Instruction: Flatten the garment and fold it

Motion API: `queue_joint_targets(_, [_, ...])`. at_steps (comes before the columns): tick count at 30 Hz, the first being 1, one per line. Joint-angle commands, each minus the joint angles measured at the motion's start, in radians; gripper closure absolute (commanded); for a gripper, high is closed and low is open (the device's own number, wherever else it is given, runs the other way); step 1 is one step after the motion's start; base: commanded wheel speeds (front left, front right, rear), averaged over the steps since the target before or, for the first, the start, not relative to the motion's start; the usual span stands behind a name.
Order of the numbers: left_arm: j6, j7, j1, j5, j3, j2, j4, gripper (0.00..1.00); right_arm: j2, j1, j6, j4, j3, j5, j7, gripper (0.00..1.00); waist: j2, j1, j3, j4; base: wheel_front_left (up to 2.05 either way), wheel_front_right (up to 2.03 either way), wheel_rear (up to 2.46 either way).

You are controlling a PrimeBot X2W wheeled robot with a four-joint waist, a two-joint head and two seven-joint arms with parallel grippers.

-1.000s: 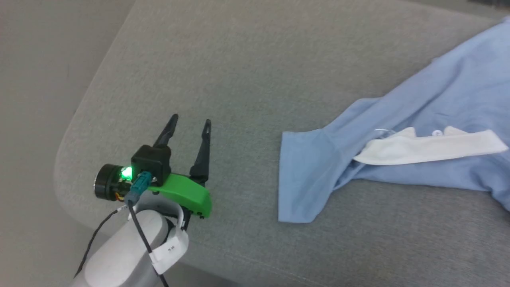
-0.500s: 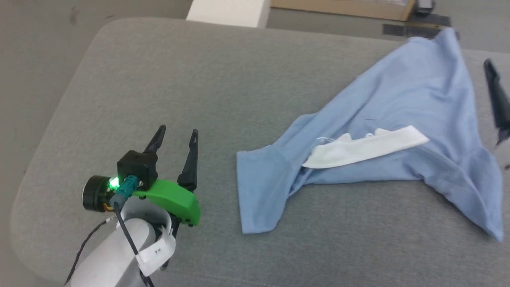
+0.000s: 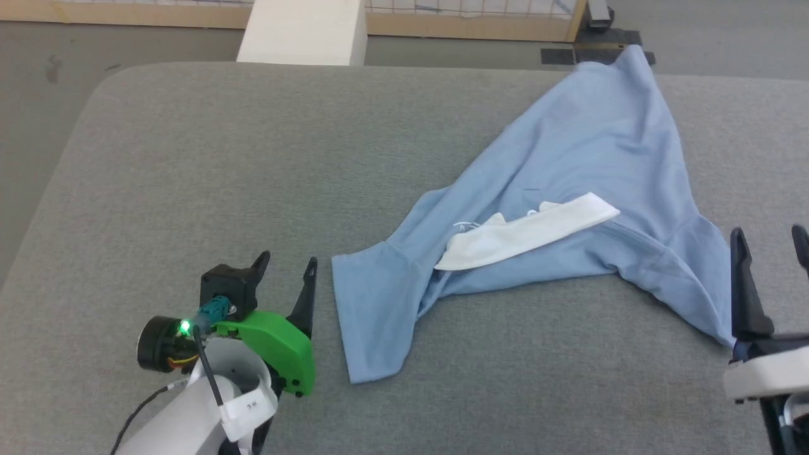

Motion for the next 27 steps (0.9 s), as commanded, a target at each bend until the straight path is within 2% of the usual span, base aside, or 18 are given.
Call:
queue_joint_targets(1, [0.000, 0.010, 0.006, -0.013, 0.000, 0.012, 0.002, 0.00, 0.028, 0.018, -0.002, -0.020, -0.011, -0.012, -0.011, 0.00, 0.0000, 0.0001, 0.016, -0.019, 0.00, 0.00, 0.00])
queue_joint_targets(6, [-0.014, 0.050, -0.023, -0.015, -0.007, 0.029, -0.011, 0.00, 0.078, 0.048, -0.002, -0.057, -0.013, -0.041, -0.008, 0.00, 0.0000, 0.0001, 0.052, -0.056, 0.00, 0.00, 0.00])
queue_joint_targets(10, [-0.058, 0.133, -0.081, -0.020, -0.032, 0.048, -0.020, 0.00, 0.088, 0.047, -0.002, -0.069, -0.022, -0.053, -0.003, 0.00, 0.0000, 0.0001, 0.092, -0.079, 0.00, 0.00, 0.00])
queue_joint_targets(16, [-0.131, 0.368, -0.215, -0.047, -0.083, 0.077, 0.007, 0.00, 0.089, 0.037, -0.002, -0.083, -0.035, -0.058, 0.006, 0.00, 0.0000, 0.0001, 0.160, -0.100, 0.00, 0.00, 0.00])
queue_joint_targets(19, [-0.146, 0.504, -0.276, -0.056, -0.111, 0.092, 0.038, 0.00, 0.090, 0.030, -0.002, -0.087, -0.040, -0.058, 0.003, 0.00, 0.0000, 0.0001, 0.189, -0.110, 0.00, 0.00, 0.00])
queue_joint_targets(20, [-0.150, 0.605, -0.319, -0.053, -0.136, 0.106, 0.066, 0.00, 0.093, 0.020, -0.002, -0.089, -0.042, -0.055, 0.000, 0.00, 0.0000, 0.0001, 0.215, -0.121, 0.00, 0.00, 0.00])
queue_joint_targets(23, [-0.151, 0.664, -0.345, -0.048, -0.151, 0.115, 0.092, 0.00, 0.097, 0.013, -0.002, -0.090, -0.040, -0.055, -0.005, 0.00, 0.0000, 0.0001, 0.237, -0.129, 0.00, 0.00, 0.00])
queue_joint_targets(24, [-0.171, 0.694, -0.343, -0.074, -0.157, 0.112, 0.107, 0.86, 0.104, 0.009, -0.002, -0.089, -0.036, -0.061, -0.006, 0.00, 0.0000, 0.0001, 0.255, -0.133, 0.00, 0.00, 0.00])
queue_joint_targets(25, [-0.179, 0.682, -0.337, -0.087, -0.149, 0.119, 0.101, 1.00, 0.107, 0.008, -0.002, -0.082, -0.037, -0.067, -0.009, 0.00, 0.0000, 0.0001, 0.255, -0.131, 0.00, 0.00, 0.00])
queue_joint_targets(27, [-0.166, 0.644, -0.334, -0.080, -0.132, 0.127, 0.093, 1.00, 0.110, 0.007, -0.002, -0.074, -0.038, -0.072, -0.009, 0.00, 0.0000, 0.0001, 0.246, -0.127, 0.00, 0.00, 0.00])
